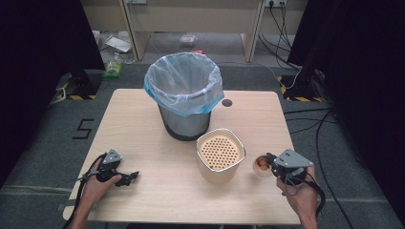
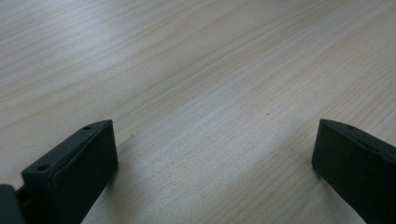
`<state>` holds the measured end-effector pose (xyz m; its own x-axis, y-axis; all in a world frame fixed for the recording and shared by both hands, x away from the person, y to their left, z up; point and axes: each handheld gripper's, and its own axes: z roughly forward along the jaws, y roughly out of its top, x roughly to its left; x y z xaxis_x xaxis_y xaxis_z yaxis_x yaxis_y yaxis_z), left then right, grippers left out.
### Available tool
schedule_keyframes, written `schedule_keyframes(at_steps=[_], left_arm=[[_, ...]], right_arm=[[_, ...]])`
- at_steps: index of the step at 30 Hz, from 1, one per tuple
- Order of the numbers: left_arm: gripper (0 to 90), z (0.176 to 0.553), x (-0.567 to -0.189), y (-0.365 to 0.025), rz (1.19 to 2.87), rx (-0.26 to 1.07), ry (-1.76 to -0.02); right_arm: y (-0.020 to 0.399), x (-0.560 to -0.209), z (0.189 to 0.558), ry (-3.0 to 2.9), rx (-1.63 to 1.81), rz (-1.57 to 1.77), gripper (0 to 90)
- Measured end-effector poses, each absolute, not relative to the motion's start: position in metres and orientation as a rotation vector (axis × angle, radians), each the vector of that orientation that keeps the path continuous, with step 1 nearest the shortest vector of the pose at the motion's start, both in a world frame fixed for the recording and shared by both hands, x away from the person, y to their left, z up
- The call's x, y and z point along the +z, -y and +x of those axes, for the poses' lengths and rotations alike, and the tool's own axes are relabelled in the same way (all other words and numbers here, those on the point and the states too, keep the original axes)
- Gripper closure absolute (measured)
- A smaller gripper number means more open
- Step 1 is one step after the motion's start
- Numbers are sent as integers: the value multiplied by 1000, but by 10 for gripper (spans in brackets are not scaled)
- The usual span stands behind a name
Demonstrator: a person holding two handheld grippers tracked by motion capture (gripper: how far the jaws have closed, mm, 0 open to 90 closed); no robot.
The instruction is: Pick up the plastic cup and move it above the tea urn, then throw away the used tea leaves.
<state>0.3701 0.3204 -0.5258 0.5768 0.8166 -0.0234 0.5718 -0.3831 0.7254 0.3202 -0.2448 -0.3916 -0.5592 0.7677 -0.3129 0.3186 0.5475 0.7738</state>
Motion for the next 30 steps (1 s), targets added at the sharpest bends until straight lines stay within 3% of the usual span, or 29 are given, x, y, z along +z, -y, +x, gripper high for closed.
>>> schedule_keyframes(at_steps=[18,30], left_arm=[[0,370,-526,-320,2102,445,-1102],[0,370,-526,-320,2102,445,-1101]], right_arm=[[243,-368,344,-2013,898,828,860],[213,-350,361,-1921,828,672,859]])
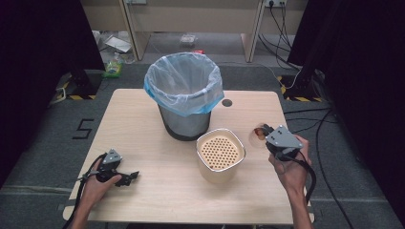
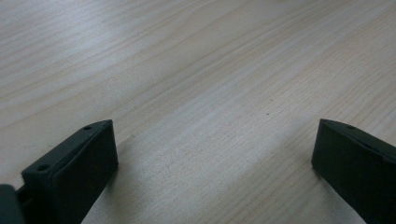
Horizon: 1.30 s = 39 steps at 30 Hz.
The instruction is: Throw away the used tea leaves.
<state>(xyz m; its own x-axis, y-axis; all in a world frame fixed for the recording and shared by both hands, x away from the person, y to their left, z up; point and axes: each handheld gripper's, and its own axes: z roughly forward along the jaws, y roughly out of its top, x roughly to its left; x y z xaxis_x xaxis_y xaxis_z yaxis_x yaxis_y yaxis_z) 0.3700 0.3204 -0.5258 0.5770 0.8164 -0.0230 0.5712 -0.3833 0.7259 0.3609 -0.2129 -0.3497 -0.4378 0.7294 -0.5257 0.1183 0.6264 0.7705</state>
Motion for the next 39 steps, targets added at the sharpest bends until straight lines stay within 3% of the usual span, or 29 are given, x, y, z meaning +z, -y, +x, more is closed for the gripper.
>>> schedule_keyframes(at_steps=[15,25,39], left_arm=[[0,370,-526,-320,2102,446,-1102],[0,370,-526,-320,2102,445,-1102],[0,370,-526,-320,2102,446,-1101]], right_arm=[[169,-344,380,-1771,888,409,859],[138,-364,369,-1656,661,78,864],[122,-377,364,-1592,583,-42,875]])
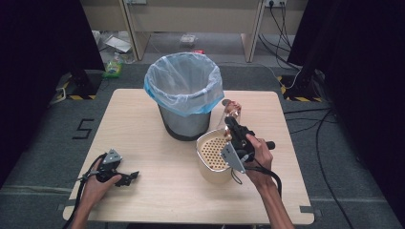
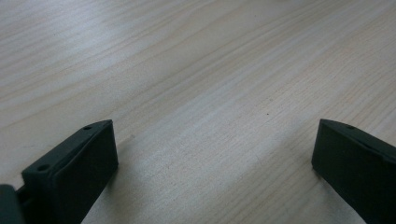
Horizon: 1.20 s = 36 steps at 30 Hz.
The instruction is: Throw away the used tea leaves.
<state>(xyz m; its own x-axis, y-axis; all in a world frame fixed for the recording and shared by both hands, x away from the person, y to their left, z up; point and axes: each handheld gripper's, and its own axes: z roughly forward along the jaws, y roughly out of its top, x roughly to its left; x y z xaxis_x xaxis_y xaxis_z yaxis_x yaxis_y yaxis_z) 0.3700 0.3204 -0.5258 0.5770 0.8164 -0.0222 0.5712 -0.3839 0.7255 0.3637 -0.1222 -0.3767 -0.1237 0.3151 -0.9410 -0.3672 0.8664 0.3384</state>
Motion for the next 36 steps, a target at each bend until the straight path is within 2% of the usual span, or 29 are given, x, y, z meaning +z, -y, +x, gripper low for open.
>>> schedule_keyframes(at_steps=[8,36], left_arm=[[0,370,-526,-320,2102,445,-1102],[0,370,-526,-320,2102,446,-1102]], right_arm=[[115,-390,367,-1571,495,-113,876],[110,-395,361,-1501,451,-177,877]])
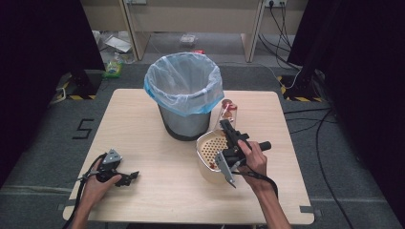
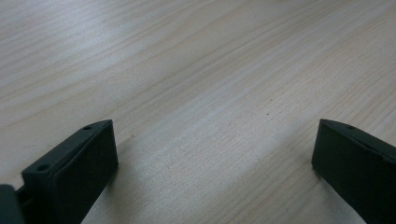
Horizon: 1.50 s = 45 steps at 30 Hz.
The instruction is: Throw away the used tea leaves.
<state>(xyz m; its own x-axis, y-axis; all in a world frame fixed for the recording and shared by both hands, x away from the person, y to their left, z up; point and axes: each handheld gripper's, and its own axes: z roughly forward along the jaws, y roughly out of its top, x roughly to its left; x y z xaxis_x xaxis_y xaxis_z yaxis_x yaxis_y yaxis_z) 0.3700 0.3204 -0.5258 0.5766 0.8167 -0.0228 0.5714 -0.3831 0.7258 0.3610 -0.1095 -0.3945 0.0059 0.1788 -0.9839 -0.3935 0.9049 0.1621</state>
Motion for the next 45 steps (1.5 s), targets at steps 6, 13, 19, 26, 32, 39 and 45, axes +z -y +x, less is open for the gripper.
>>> schedule_keyframes(at_steps=[6,13,19,26,32,39,45], left_arm=[[0,370,-526,-320,2101,445,-1102],[0,370,-526,-320,2102,445,-1102],[0,370,-526,-320,2101,445,-1102],[0,370,-526,-320,2102,445,-1102],[0,370,-526,-320,2102,445,-1102],[0,370,-526,-320,2102,446,-1102],[0,370,-526,-320,2103,445,-1102]], right_arm=[[112,-393,360,-1474,449,-160,878],[107,-400,359,-1436,399,-222,879],[109,-405,361,-1452,387,-229,878],[107,-402,359,-1435,396,-243,878],[110,-397,363,-1466,425,-159,878],[111,-402,364,-1464,385,-199,877],[110,-402,359,-1400,391,-229,878]])
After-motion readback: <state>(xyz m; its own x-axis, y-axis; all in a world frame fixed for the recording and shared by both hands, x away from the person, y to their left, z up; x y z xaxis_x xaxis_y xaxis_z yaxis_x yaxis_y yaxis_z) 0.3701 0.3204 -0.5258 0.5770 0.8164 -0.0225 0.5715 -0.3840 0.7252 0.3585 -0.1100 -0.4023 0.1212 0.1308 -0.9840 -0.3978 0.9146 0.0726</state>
